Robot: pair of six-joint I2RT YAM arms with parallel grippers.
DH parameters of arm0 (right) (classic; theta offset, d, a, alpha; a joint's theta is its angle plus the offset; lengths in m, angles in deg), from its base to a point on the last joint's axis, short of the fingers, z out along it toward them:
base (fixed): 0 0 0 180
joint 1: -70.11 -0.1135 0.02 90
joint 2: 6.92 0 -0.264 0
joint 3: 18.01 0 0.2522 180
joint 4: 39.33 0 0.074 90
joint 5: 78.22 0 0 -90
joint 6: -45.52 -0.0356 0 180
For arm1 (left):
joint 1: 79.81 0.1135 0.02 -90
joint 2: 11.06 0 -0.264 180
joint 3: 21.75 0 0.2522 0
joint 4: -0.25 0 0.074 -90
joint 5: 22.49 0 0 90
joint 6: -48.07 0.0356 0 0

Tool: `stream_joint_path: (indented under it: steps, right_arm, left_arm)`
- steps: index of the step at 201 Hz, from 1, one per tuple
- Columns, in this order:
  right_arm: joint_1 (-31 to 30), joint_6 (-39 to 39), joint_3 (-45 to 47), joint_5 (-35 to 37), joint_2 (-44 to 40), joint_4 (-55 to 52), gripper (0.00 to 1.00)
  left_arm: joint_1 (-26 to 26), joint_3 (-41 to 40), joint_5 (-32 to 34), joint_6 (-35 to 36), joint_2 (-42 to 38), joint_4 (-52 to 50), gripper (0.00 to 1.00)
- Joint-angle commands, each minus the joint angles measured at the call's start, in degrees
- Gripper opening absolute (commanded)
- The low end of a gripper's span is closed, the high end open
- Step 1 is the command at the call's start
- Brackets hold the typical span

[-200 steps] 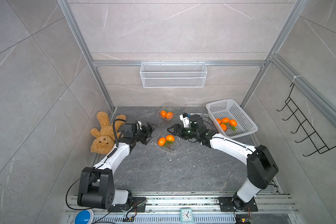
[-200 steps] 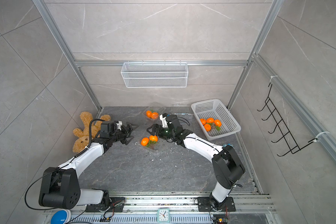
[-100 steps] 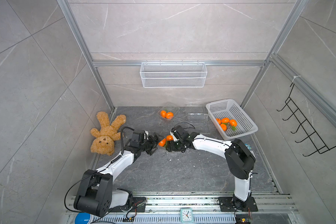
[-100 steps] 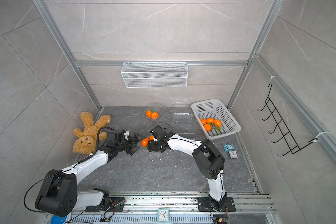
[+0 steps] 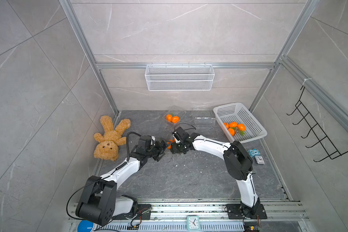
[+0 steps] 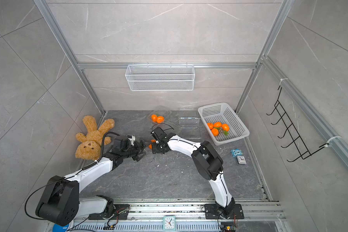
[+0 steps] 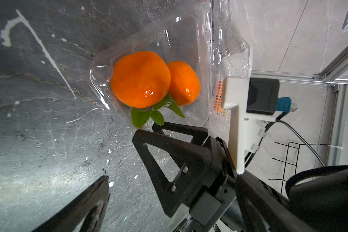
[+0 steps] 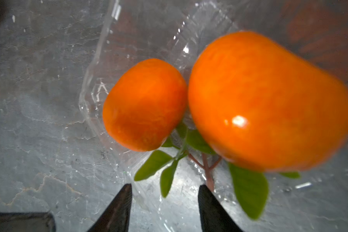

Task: Take oranges out of containers
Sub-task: Pick up the orange from the packing box.

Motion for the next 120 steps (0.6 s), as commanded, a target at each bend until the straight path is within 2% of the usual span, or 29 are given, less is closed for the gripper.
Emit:
stream_joint_path:
  steps: [1,28,120]
  right_arm:
    - [-0.2,2.0,-1.7,4.6,2.0,-4.4,0.52]
    - [-0.2,2.5,0.1,5.2,-0.8,-2.7,0.51]
    - [0.1,6.0,-6.4,7.2,-4.3,-7.4,0.57]
  left_arm:
    - [-0.2,0.8,-0.6,-0.1,0.4,1.8,1.00]
    - [-0.2,0.8,-0.9,-0.6,1.4,2.8,1.00]
    - [-0.3,2.4,-1.1,-0.4,3.0,2.6,0.99]
